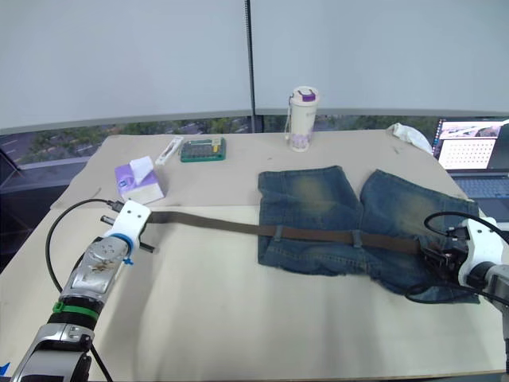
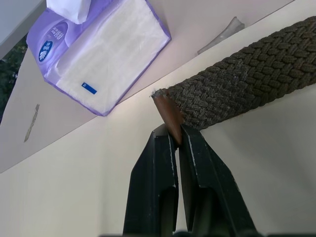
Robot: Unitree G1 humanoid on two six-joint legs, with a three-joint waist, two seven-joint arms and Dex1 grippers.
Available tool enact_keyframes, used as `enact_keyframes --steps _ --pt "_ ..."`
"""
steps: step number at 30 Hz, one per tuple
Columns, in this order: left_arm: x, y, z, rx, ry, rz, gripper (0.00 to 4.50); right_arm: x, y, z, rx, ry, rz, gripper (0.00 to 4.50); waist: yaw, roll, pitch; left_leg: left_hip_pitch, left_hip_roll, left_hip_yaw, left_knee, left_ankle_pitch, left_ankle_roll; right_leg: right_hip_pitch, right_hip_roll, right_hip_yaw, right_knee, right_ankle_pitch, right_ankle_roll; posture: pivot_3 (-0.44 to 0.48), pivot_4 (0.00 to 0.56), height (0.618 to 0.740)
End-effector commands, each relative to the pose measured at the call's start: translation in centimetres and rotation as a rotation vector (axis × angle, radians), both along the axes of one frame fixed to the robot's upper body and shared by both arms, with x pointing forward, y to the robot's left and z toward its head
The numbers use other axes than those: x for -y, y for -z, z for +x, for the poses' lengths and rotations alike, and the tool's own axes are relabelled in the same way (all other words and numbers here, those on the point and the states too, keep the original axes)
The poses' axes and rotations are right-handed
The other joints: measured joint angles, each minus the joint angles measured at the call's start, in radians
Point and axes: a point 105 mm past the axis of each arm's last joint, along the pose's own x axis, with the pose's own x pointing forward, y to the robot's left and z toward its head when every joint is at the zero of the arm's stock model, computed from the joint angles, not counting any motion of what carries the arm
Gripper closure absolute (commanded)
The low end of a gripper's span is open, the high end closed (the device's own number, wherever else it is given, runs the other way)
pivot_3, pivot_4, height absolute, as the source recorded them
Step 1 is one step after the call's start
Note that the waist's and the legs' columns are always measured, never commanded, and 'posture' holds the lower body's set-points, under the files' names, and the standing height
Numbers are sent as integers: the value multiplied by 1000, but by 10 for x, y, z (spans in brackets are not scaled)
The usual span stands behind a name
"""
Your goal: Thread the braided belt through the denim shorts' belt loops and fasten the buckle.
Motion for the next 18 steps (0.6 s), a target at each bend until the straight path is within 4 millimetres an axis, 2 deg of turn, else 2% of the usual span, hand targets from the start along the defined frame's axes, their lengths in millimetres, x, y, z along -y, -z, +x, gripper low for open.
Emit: enact_keyframes --steps 1,3,8,17,18 --pt "-11 5 -6 -32 -40 29 4500 -9 -6 6 34 -41 -32 654 0 0 0 0 0 0 0 0 0 0 0 0 0 0 0 0 150 740" --pt "-9 5 -6 -31 -35 27 4500 -11 -3 8 34 -41 -30 48 0 1 -1 0 0 0 0 0 0 0 0 0 0 0 0 0 150 740" --pt "-3 2 -5 -20 -10 13 4500 -5 -1 6 28 -30 -41 48 2 3 -1 0 0 0 0 0 0 0 -1 0 0 0 0 0 150 740" --pt "8 7 -4 -33 51 -9 4500 -6 -12 13 68 -69 255 48 4 4 -1 0 0 1 0 0 0 0 0 0 0 0 0 0 150 740" --pt "8 7 -4 -35 57 -8 4500 -1 -10 14 62 -51 249 281 4 4 -2 0 0 1 0 0 0 0 0 0 0 0 0 0 150 740"
